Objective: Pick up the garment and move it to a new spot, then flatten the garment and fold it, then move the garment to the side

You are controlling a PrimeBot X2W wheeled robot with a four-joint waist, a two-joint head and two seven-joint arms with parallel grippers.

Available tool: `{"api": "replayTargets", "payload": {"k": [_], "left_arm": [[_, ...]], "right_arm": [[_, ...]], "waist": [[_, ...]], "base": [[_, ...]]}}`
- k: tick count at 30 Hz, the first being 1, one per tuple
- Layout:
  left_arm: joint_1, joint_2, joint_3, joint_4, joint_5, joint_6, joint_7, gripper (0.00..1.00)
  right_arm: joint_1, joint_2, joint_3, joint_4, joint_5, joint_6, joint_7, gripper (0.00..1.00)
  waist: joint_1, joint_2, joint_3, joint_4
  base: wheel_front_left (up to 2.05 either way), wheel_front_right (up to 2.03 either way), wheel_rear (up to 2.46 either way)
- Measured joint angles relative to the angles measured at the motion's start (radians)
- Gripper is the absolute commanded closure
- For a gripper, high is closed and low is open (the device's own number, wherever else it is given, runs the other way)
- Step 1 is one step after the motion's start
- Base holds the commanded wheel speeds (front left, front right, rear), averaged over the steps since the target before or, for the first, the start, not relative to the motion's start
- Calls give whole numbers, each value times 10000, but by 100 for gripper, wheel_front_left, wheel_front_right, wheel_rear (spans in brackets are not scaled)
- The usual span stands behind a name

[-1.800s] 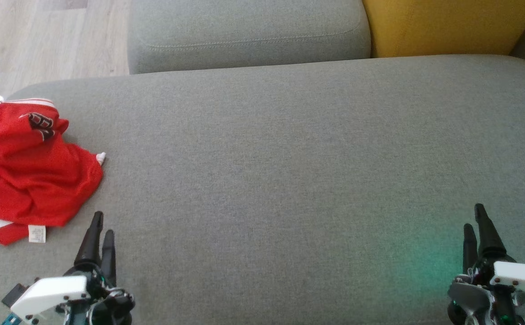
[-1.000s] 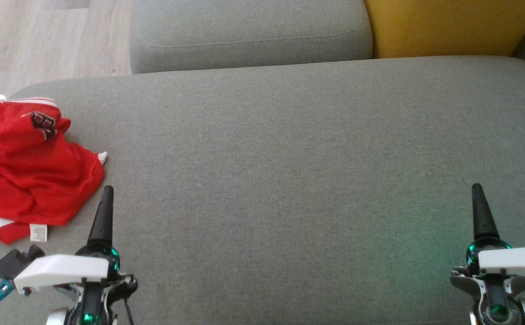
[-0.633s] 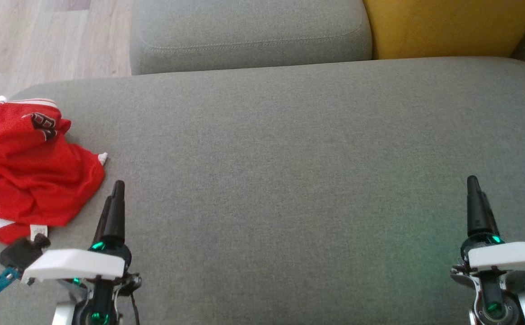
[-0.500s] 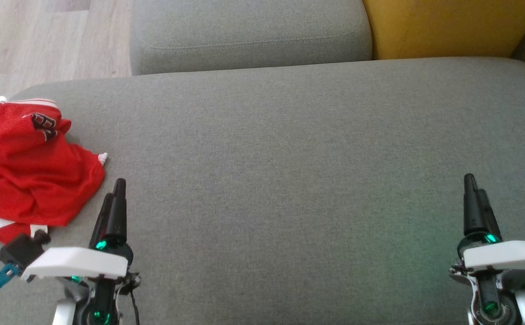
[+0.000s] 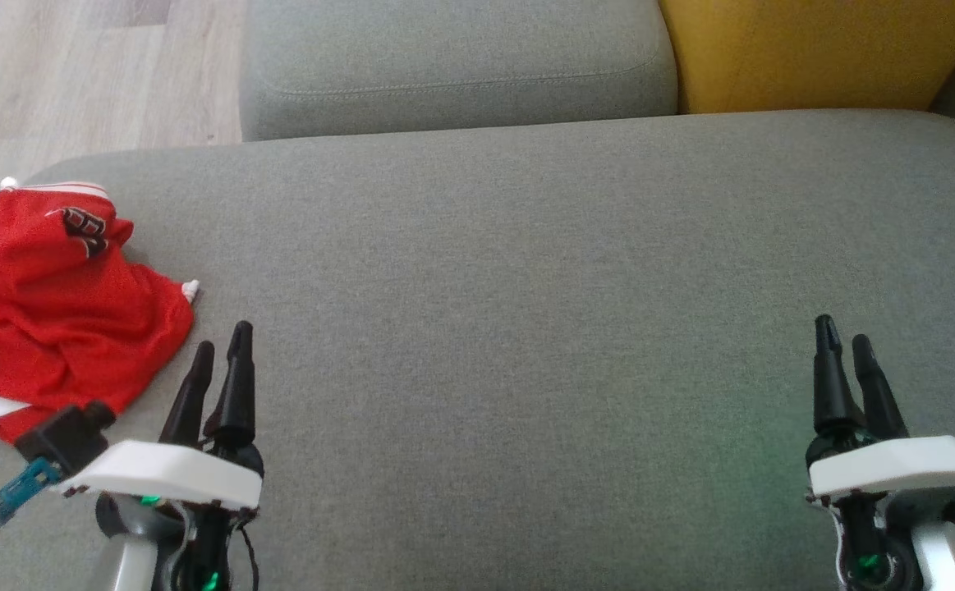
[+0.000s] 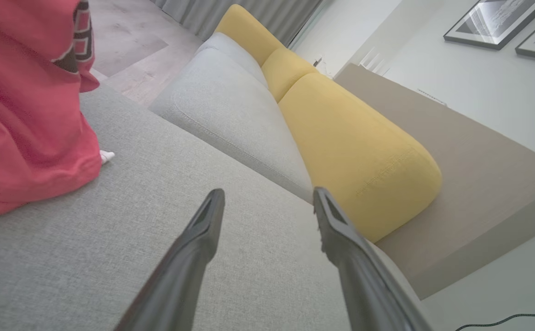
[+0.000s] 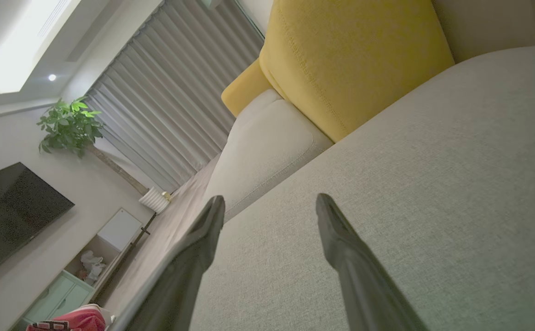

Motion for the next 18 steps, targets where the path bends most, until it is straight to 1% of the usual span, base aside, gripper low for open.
{"api": "replayTargets", "payload": {"k": [12,18], "left_arm": [[4,213,-560,98,1517,483,-322,0],[12,420,-817,130,2437,825,-541,0]], "right_arm": [[18,-4,138,59,-1741,2,-153,0],[20,-4,155,61,-2708,2,-320,0]], "waist": [[0,0,-62,14],[0,0,-72,9]], "base": [[0,0,0],[0,0,0]]}}
